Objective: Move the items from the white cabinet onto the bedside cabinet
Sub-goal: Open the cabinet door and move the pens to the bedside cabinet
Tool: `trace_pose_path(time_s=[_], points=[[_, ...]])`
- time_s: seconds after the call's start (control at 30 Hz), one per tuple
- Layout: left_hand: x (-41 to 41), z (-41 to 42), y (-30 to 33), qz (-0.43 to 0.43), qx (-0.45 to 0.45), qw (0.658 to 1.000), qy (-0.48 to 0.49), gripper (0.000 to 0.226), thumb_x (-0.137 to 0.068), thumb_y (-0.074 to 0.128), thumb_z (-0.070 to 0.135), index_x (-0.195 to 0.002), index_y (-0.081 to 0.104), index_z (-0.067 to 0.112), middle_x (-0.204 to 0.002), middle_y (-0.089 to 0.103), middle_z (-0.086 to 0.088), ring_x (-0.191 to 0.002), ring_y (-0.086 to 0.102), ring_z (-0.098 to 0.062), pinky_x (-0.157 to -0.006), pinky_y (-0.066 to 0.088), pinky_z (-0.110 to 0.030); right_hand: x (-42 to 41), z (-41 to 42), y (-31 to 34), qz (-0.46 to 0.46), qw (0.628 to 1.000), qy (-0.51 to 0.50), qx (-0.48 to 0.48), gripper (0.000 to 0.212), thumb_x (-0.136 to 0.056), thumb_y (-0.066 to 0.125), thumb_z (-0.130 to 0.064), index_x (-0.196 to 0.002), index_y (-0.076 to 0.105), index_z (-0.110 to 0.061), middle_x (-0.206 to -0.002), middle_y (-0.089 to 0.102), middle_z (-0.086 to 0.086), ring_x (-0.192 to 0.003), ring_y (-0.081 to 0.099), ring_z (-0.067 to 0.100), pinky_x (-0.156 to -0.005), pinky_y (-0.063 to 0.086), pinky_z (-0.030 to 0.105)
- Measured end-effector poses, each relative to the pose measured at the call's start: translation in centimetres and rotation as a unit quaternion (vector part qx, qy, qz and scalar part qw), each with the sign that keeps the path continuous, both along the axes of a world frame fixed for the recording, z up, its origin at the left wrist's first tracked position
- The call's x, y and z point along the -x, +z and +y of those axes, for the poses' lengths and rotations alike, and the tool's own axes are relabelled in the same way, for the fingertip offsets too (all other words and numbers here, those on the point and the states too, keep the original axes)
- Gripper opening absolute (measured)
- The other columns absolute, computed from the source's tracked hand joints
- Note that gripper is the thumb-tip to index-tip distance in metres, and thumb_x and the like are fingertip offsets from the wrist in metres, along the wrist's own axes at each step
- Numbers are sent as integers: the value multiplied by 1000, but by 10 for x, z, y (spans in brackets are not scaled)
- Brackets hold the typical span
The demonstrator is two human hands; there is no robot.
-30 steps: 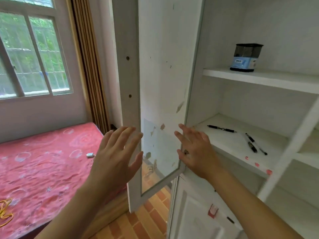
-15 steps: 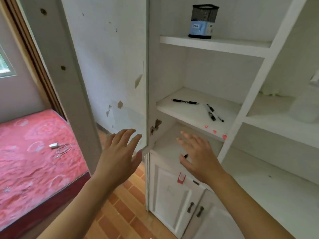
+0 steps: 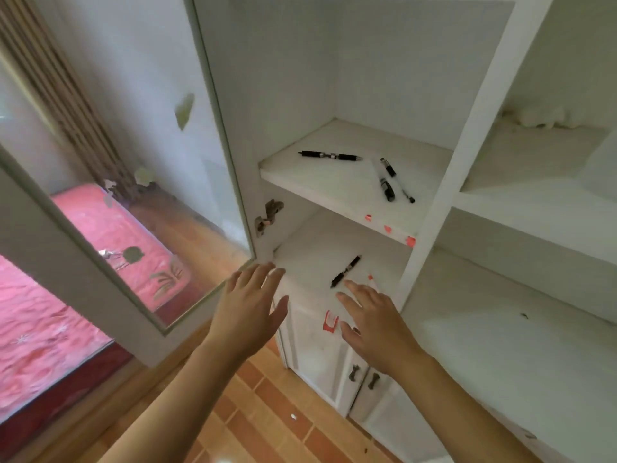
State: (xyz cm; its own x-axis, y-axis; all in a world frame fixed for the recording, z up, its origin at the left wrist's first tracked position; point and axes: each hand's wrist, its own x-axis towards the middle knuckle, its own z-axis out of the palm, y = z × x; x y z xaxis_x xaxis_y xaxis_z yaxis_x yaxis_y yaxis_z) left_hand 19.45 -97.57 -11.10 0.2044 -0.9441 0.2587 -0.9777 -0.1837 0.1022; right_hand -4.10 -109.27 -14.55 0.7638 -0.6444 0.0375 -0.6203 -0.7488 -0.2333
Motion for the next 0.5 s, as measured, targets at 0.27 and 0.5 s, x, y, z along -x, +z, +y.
trace_pose_path(time_s=[0.27, 0.5], points=[[7, -54, -49, 1, -61, 998, -29, 52, -102, 47, 52, -145, 48, 24, -148, 53, 1, -137, 49, -25, -115, 40, -50, -7, -21, -39, 17, 998, -32, -59, 55, -107, 41, -37, -159, 31, -23, -170, 16, -1, -154, 20, 20, -123, 23, 36], [-4, -121, -87, 26, -86, 992, -87, 51, -102, 45, 53, -143, 51, 23, -147, 54, 1, -135, 50, -25, -114, 39, -48, -32, -35, -70, 58, 987, -128, -76, 60, -108, 43, -41, -161, 22, -24, -172, 11, 0, -157, 15, 23, -126, 18, 39]])
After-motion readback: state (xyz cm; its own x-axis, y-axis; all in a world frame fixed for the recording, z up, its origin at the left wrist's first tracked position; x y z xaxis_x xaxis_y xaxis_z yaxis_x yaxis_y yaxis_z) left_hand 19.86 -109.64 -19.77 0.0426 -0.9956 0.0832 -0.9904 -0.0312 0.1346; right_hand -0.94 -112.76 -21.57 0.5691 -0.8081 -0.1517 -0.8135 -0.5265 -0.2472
